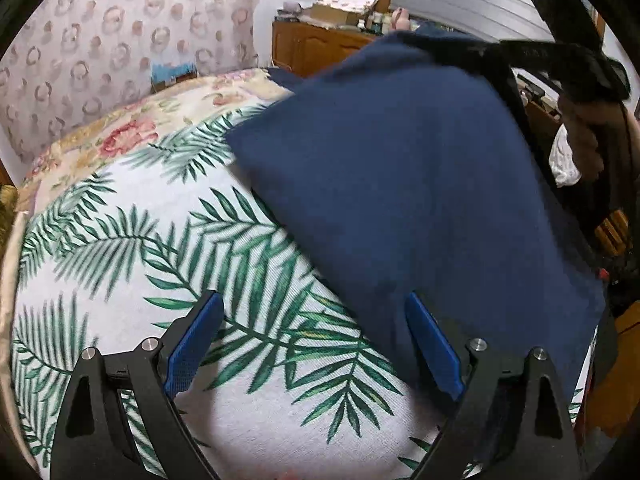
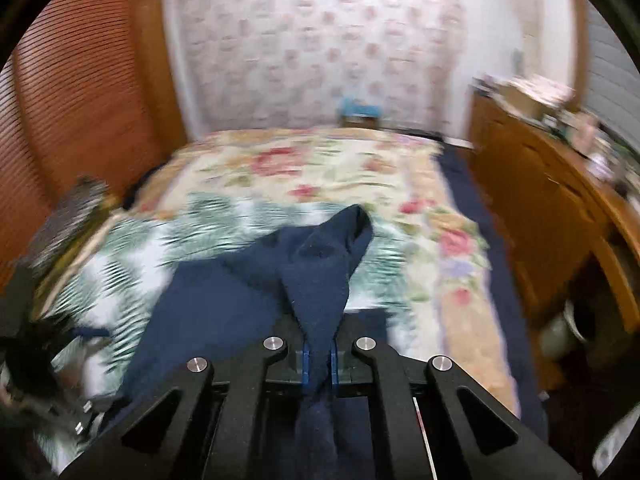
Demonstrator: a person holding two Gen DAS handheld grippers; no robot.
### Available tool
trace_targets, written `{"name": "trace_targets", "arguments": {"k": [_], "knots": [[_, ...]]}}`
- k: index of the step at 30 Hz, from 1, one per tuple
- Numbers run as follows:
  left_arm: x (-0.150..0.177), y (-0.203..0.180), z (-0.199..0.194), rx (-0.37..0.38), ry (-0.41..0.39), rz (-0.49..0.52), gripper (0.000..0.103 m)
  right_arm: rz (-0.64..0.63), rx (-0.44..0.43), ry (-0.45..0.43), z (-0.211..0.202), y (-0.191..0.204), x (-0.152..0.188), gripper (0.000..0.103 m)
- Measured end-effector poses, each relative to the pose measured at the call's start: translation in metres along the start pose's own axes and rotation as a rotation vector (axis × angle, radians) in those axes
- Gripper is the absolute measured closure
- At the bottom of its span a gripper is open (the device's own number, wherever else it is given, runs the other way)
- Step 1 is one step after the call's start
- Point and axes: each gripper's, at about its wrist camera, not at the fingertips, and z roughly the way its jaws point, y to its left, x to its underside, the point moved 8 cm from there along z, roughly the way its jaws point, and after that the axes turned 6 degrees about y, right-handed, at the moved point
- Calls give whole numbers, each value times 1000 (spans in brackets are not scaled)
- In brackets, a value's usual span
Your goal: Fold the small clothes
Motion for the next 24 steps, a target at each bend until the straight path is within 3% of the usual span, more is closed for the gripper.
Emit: {"name": "trace_targets", "arguments": {"k": [2, 5, 9, 13, 21, 24], "knots": [[0, -4, 1, -10, 7, 13, 8, 22, 33, 35, 10, -12, 5, 95], [-1, -6, 2, -31, 16, 28, 7, 5, 78, 102, 28, -17, 16, 83], [1, -4, 6, -50, 30, 26, 0, -7, 59, 139, 33, -14, 24, 74], [1, -3, 5, -50, 29, 26, 0, -2, 26, 103, 10, -15, 33, 63], [3, -2, 3, -50, 23, 8, 0, -77, -31, 99, -59, -4, 113, 62], [5, -5, -6, -2, -6, -12, 1, -76, -43, 124, -75, -5, 147, 62]]}}
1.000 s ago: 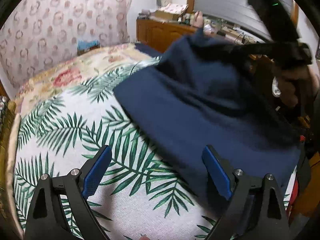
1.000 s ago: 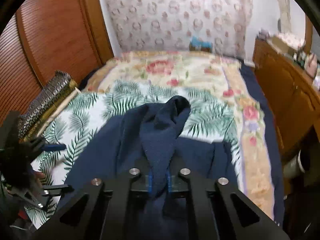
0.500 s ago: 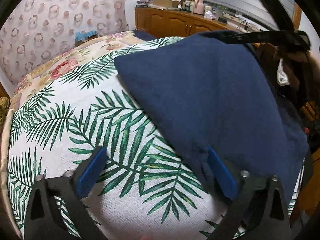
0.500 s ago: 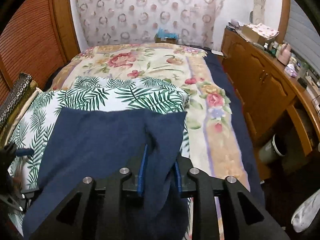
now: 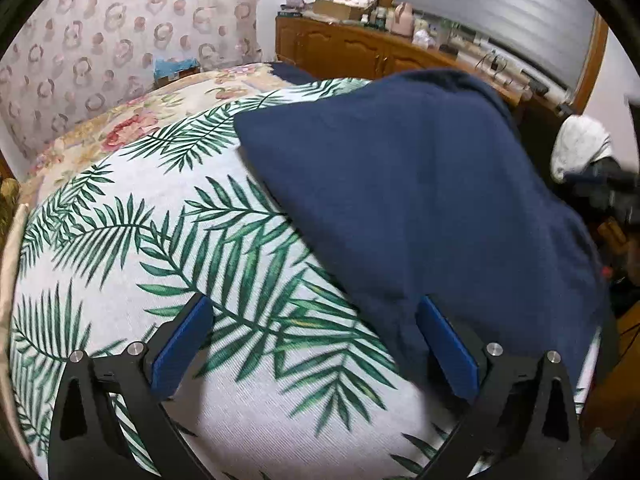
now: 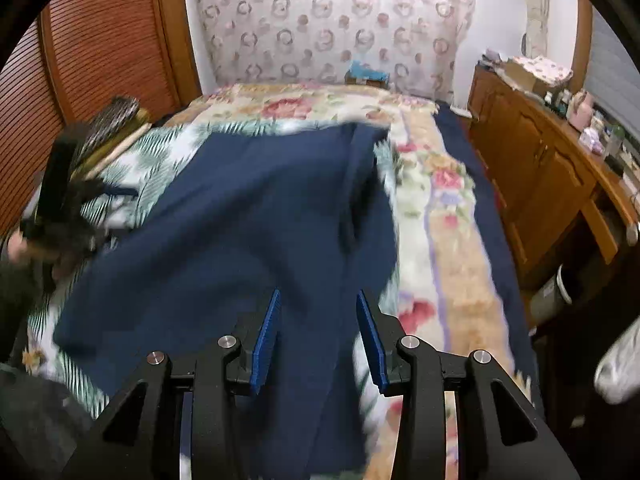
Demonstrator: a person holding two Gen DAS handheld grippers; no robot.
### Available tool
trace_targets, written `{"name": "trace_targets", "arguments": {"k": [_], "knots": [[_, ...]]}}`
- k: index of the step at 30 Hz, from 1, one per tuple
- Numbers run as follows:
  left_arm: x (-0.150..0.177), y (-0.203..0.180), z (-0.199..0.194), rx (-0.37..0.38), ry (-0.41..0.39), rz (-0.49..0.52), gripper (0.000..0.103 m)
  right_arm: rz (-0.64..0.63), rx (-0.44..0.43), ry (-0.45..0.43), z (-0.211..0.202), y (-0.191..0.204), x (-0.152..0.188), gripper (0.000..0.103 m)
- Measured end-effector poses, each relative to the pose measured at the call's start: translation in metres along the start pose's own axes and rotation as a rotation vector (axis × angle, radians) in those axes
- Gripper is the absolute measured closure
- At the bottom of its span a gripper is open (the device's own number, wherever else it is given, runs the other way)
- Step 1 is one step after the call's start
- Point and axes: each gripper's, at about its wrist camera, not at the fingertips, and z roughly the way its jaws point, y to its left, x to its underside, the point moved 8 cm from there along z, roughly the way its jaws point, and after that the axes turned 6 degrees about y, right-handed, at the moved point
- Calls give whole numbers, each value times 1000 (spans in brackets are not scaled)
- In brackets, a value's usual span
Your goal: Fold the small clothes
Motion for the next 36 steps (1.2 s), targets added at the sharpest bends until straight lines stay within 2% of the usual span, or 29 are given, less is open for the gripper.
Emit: {"name": "trace_targets", "arguments": {"k": [3, 7, 8, 10, 14, 15, 16, 18, 21, 24, 27, 28, 29, 31, 36], "knots": [[1, -5, -13, -4, -30, -2, 4, 24, -8, 27, -1, 0, 22, 62], [8, -31, -30, 56, -52, 68, 4, 51, -39, 43, 2, -6, 39, 62], [11, -37, -34, 53, -59, 84, 4, 54, -43, 45, 3, -4, 40, 63], [17, -48, -42, 43, -78, 108, 4, 34, -38, 28, 0, -4, 40, 74], [32, -65, -51, 93, -89, 115, 4, 16, -30, -12, -10, -1, 31, 75], [36, -69, -53, 92, -97, 119, 5, 15, -34, -23, -12, 1, 31, 92], [38, -71, -55, 87, -108, 120, 7, 4, -37, -28, -13, 7, 37, 101], [42, -74, -61, 94, -132, 107, 8, -10, -34, -43, -15, 12, 40, 101], [48, -80, -62, 131, -121, 88, 14, 5, -26, -80, -27, 6, 44, 102], [54, -82, -64, 115, -113, 92, 16, 13, 26, -115, -40, -4, 52, 102], [59, -85, -62, 131, -94, 87, 18, 44, 53, -114, -42, -15, 60, 102], [60, -87, -61, 135, -88, 85, 24, 59, 54, -108, -41, -17, 63, 102], [63, -90, -57, 142, -71, 83, 36, 73, 47, -100, -36, -20, 65, 102], [69, -95, -50, 161, -31, 80, 51, 82, 45, -87, -29, -20, 69, 102], [75, -100, -46, 164, -4, 75, 55, 80, 46, -95, -26, -14, 66, 102]]}}
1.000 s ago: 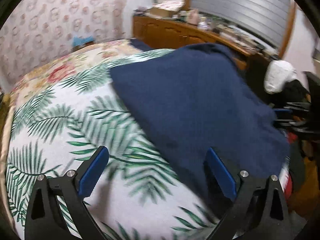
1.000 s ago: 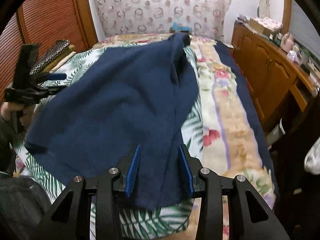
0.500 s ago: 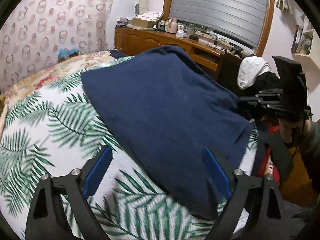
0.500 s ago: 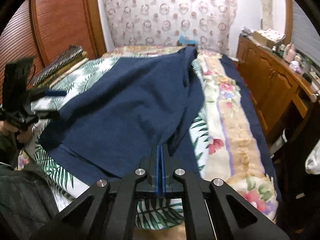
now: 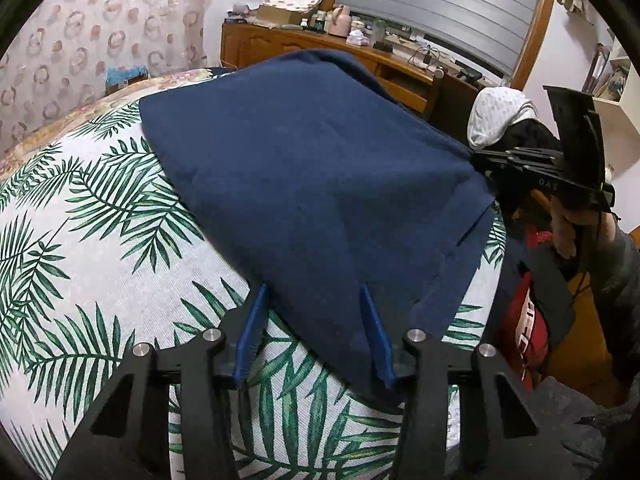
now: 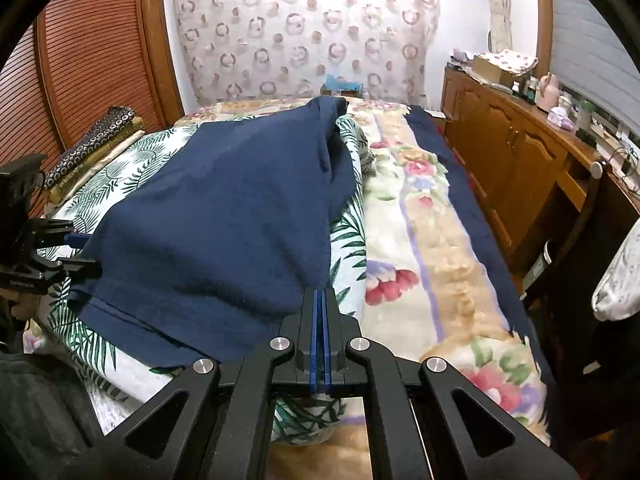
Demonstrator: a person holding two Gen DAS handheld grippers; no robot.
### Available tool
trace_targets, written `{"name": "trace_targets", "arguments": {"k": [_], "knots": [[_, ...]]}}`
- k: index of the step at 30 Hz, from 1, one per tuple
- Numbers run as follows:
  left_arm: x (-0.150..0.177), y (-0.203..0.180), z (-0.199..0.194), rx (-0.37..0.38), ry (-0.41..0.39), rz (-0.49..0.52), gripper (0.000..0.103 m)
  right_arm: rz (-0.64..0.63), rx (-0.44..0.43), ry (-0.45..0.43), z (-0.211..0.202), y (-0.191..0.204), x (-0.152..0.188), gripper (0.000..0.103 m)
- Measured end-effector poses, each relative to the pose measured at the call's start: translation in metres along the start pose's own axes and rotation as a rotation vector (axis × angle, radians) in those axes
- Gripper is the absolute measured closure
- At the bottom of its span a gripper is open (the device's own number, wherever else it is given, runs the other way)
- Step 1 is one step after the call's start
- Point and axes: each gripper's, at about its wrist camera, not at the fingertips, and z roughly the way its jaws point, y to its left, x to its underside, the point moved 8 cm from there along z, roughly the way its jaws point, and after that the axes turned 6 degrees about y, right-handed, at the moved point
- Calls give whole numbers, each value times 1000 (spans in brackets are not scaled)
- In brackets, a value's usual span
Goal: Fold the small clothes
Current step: 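Grasp the folded garment edge with both grippers and lift it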
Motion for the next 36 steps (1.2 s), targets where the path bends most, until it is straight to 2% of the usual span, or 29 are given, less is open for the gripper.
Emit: {"name": "trace_targets", "arguments": {"k": [3, 4, 5, 6, 9, 11, 13, 16, 21, 25, 29, 36], "knots": [[0, -2, 0, 8, 9, -6, 65, 0, 3, -14, -2, -2, -4, 101], [0, -3, 0, 12, 10, -5, 73, -1, 10, -22, -4, -2, -5, 101], [0, -3, -1, 18, 7, -7, 93, -3, 13, -30, -5, -1, -5, 100], [-1, -3, -2, 28, 4, -11, 97, -5, 17, -40, -7, 0, -6, 97], [-13, -4, -14, 43, -38, -23, 98, -14, 13, -72, -14, 6, -7, 89], [-25, -7, -25, 57, -69, -22, 98, -33, -13, -93, -21, 18, -8, 80], [-39, -11, -37, 55, -106, -11, 98, -59, -55, -112, -28, 33, -9, 61], [-57, -16, -47, 53, -141, 7, 98, -110, -118, -115, -30, 63, -8, 52], [-79, -18, -48, 52, -162, 15, 98, -229, -172, -77, -21, 107, 7, 48], [-87, -16, -44, 55, -167, 8, 98, -278, -176, -40, -14, 120, 20, 46], [-90, -14, -43, 60, -170, 0, 98, -308, -141, -18, -9, 120, 28, 44], [-92, -12, -43, 63, -174, -11, 98, -330, -7, 29, 6, 105, 35, 42]]}}
